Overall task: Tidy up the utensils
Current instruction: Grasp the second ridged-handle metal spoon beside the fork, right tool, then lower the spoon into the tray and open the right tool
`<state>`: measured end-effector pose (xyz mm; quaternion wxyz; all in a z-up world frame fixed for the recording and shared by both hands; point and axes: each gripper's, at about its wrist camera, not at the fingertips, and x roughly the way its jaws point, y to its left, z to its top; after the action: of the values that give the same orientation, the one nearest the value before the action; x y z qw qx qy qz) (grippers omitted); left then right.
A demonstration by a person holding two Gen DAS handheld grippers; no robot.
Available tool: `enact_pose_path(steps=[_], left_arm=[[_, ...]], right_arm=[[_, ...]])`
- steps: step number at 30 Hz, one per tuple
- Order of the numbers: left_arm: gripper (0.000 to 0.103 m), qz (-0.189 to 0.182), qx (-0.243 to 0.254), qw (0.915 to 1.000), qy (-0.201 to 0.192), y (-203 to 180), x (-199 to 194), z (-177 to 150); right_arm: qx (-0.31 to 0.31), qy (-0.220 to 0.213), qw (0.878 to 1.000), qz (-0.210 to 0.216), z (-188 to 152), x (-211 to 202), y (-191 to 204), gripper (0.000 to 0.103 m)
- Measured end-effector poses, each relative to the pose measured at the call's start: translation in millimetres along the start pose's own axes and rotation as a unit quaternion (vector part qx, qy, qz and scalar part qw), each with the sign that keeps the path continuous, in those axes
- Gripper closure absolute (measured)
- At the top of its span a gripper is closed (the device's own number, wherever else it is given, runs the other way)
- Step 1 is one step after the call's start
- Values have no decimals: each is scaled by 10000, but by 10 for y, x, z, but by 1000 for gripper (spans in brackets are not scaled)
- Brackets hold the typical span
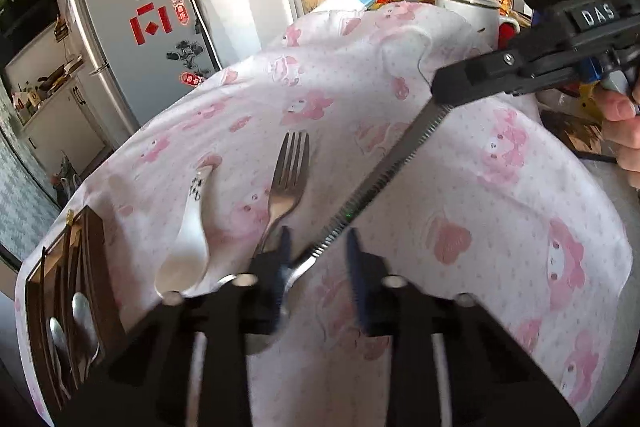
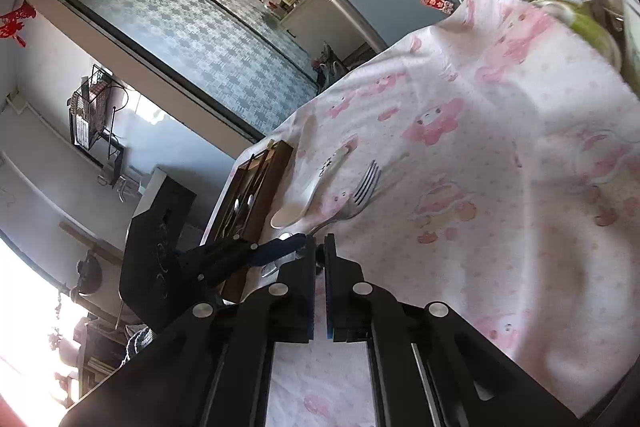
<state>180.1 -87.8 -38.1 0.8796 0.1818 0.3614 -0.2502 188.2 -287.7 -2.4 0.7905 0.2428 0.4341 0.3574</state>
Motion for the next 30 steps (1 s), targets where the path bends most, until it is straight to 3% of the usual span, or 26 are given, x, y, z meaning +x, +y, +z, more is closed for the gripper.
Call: enact_pose_path(steps=[5,15,24,30], left_arm=[[84,29,19,10000,18,1,-41,43],[87,292,-215,9991,-229,299,-646,-18],[93,761,-680,9948,-63,948,-1018,-512],[95,768,-1153,9903,87,1385,-1021,-794]], right_arm=[[-47,-55,10000,0,42,-16,46,99],[-421,-106,9989,156,280,189,600,98],[-584,397,9965,438,494,1362,1204,98],[-506,654,9957,407,553,2055,1370,98]])
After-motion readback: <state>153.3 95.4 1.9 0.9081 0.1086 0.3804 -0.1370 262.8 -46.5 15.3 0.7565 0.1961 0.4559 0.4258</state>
